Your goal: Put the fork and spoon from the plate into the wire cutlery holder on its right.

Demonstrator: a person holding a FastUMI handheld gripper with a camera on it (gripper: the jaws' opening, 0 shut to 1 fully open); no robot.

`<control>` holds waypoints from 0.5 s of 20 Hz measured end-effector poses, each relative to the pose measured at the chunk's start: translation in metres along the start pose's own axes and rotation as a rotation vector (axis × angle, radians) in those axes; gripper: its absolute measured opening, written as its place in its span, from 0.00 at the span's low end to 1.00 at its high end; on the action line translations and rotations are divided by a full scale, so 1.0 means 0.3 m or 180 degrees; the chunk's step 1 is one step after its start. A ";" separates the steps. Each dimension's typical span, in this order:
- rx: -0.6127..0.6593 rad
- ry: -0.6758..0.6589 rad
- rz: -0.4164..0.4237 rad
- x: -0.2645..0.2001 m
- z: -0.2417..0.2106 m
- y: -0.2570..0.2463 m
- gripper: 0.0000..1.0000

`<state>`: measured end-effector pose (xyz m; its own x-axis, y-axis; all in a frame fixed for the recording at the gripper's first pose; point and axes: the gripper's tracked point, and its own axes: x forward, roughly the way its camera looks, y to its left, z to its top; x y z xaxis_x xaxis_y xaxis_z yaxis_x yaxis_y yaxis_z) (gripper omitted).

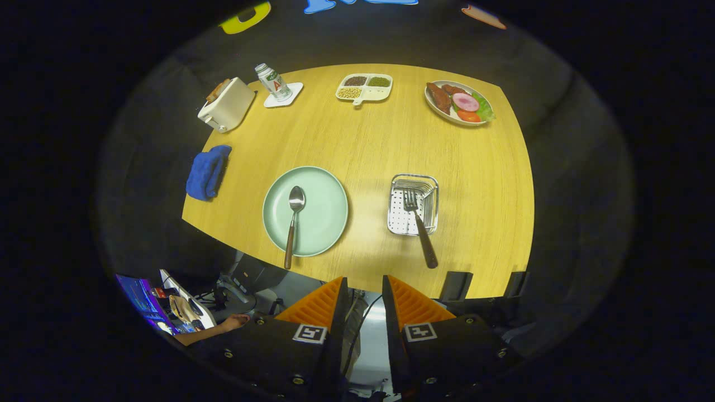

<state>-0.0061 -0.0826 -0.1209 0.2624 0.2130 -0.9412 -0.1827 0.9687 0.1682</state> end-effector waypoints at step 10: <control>-0.0237 0.0211 0.0365 0.147 -0.082 0.291 0.36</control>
<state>-0.0338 0.0083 -0.1549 0.1730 0.3104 -0.9347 -0.2785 0.9257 0.2558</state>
